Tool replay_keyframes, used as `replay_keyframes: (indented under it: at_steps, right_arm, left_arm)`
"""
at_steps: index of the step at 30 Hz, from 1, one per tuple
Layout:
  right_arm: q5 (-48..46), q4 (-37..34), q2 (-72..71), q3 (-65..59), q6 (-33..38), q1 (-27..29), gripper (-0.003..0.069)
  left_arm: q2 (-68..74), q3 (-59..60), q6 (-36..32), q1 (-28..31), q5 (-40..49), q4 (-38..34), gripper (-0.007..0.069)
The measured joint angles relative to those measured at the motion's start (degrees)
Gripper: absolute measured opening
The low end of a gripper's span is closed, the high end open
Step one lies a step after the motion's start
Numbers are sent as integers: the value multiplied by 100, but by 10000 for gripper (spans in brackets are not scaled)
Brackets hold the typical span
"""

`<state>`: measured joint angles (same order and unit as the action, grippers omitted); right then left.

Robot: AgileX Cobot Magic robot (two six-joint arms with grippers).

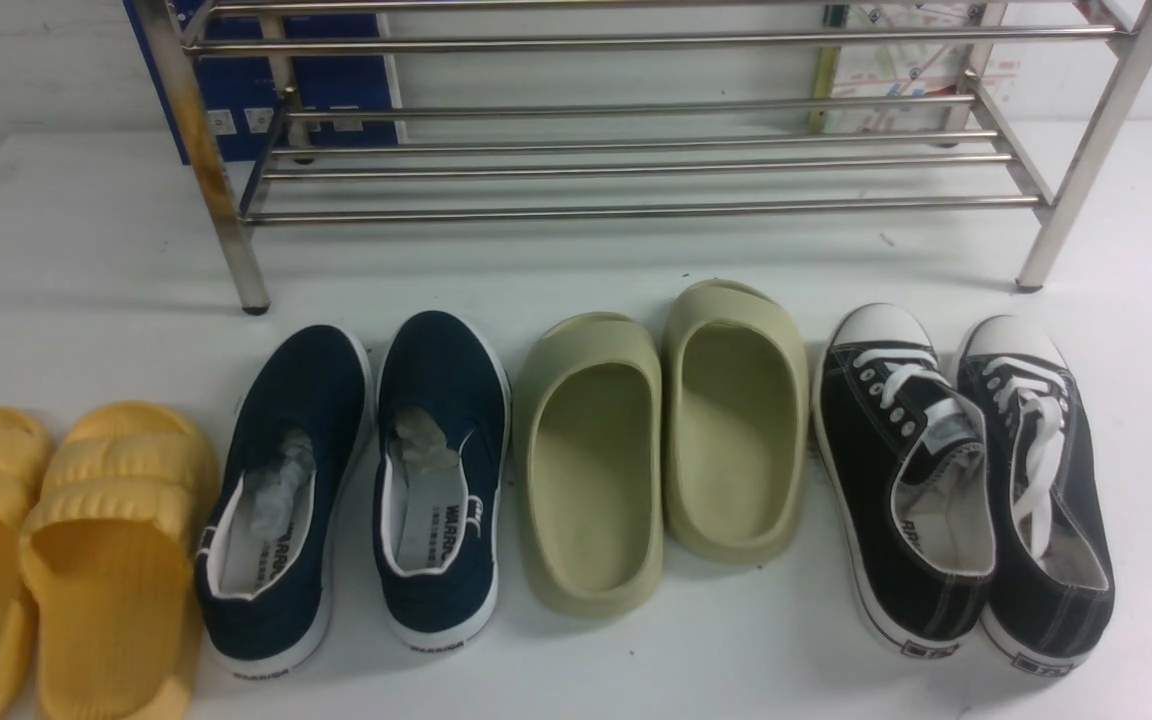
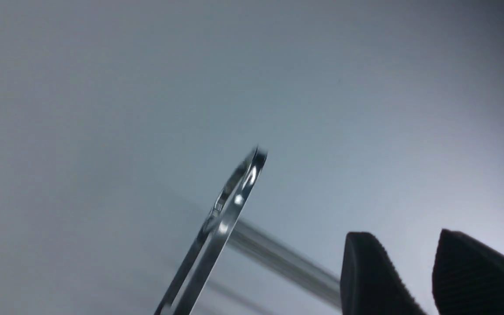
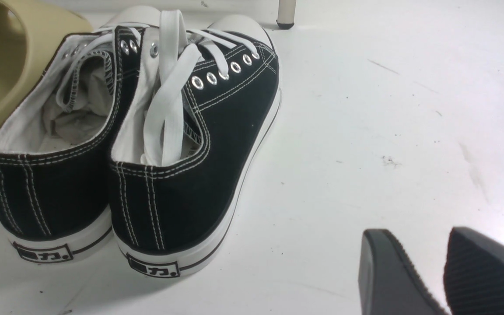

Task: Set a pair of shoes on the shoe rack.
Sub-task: Use the left arm to grab the shoe closest to it

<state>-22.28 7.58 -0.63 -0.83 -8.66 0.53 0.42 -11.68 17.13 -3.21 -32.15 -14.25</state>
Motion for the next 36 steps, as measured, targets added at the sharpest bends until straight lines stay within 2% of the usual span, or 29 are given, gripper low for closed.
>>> replay_keyframes:
  at_steps: [2,3,8,9,10,11,12,14,20,24,27,32,34,35,36]
  right_arm:
    - [0,0,0,0,0,0,239]
    - [0,0,0,0,0,0,239]
    - [0,0,0,0,0,0,239]
    - [0,0,0,0,0,0,239]
    - [0,0,0,0,0,0,239]
    - [0,0,0,0,0,0,239]
    - [0,0,0,0,0,0,239]
    - [0,0,0,0,0,0,239]
    - [0,0,0,0,0,0,239]
    - [0,0,0,0,0,0,239]
    - [0,0,0,0,0,0,239]
    - [0,0,0,0,0,0,239]
    - [0,0,0,0,0,0,239]
    - [0,0,0,0,0,0,239]
    - [0,0,0,0,0,0,239]
  left_arm:
    - [174,-449,-157,0,321,-82,239]
    - [555,-1170,-300,0,962,-143,239]
    - [1803,-2987,-252,0,4081,-203,239]
    - [1913,-3046,-252,0,4219,-203,239]
    - [2076,-3261,-252,0,4756,-186,239]
    - [2499,-3571,-252,0,5751,-105,239]
    - [2798,-3700,-266,0,6383,-29,239]
    - [3253,-3748,-304,0,7029,43,239]
    - [4356,-3748,-307,0,7656,-219,239]
    - [5614,-3923,-892,0,8114,-702,239]
    - [6166,-4149,-1026,-39,8396,-800,239]
    - [6858,-4362,-636,-513,8438,-100,239]
    - [7281,-4408,56,-935,8351,708,239]
    - [7312,-4408,56,-966,8351,765,239]
    - [7602,-4420,600,-1194,8242,1219,239]
